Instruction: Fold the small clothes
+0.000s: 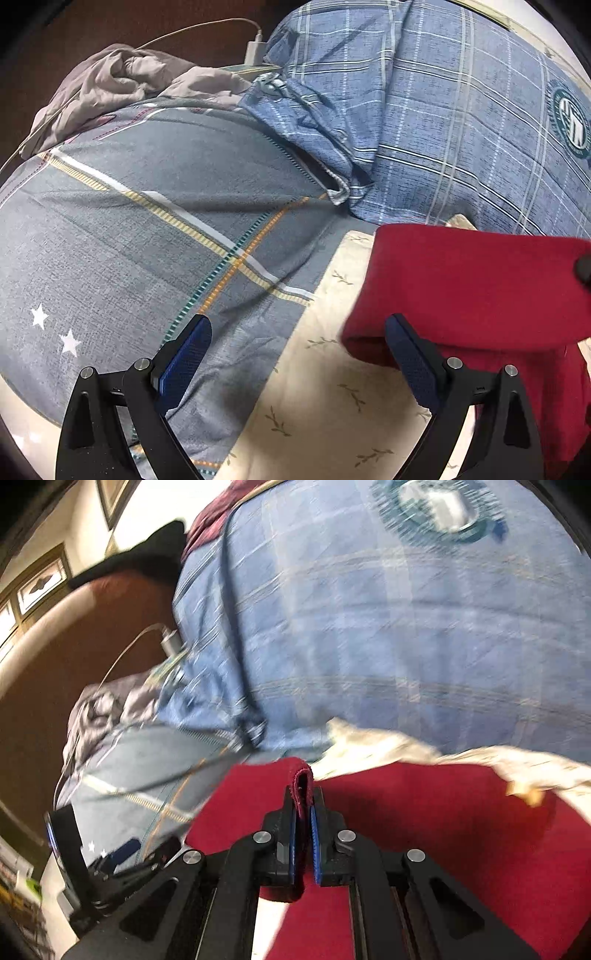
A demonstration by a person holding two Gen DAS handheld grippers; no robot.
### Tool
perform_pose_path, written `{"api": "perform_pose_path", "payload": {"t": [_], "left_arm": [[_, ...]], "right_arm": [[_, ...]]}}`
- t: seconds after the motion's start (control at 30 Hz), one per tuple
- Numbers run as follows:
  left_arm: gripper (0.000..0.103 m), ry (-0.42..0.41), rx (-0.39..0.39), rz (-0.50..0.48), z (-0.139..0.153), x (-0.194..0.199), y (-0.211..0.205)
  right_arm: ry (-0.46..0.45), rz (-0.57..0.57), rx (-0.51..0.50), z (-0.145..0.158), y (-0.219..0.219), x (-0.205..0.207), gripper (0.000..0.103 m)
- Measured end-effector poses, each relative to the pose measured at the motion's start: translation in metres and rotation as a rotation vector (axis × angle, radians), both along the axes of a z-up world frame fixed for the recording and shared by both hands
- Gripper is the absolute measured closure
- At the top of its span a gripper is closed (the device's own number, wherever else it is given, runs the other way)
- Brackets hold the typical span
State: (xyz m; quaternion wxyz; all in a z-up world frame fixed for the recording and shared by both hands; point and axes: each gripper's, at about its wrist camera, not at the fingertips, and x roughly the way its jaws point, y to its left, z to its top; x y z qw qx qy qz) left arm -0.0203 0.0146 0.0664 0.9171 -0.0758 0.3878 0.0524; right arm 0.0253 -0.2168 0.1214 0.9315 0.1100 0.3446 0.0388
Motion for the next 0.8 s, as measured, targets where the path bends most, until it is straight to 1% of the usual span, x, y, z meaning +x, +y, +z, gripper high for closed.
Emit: {"api": "perform_pose_path", "payload": {"t": [0.13, 0.23, 0.37, 0.5, 0.57, 0.67, 0.8], "left_arm": [[0.008, 0.004, 0.027, -0.026, -0.001, -0.003, -0.009], [0.008, 0.004, 0.038, -0.035, -0.001, -0.005, -0.014], [0.008, 0.004, 0.050, -0.052, -0.001, -0.007, -0.022], [0.008, 0.001, 0.075, -0.082, -0.002, -0.011, -0.034], [0.008, 0.004, 0.085, -0.094, -0.003, -0.011, -0.038], [0.008, 0.005, 0.094, -0.114, -0.004, -0.013, -0.046], [0.008, -0.006, 0.104, -0.139, -0.003, -0.015, -0.054]], "right_arm": [[-0.011, -0.053, -0.024, 0.015, -0.029, -0.022, 0.098], [0.001, -0.093, -0.064, 0.016, -0.049, -0.038, 0.098], [0.041, -0.175, -0.096, 0.007, -0.084, -0.059, 0.098], [0.078, -0.253, -0.079, -0.005, -0.121, -0.078, 0.098], [0.094, -0.299, -0.092, -0.011, -0.137, -0.086, 0.098], [0.123, -0.351, -0.106, -0.021, -0.158, -0.098, 0.098], [0.134, -0.418, -0.116, -0.027, -0.176, -0.112, 0.098]]}}
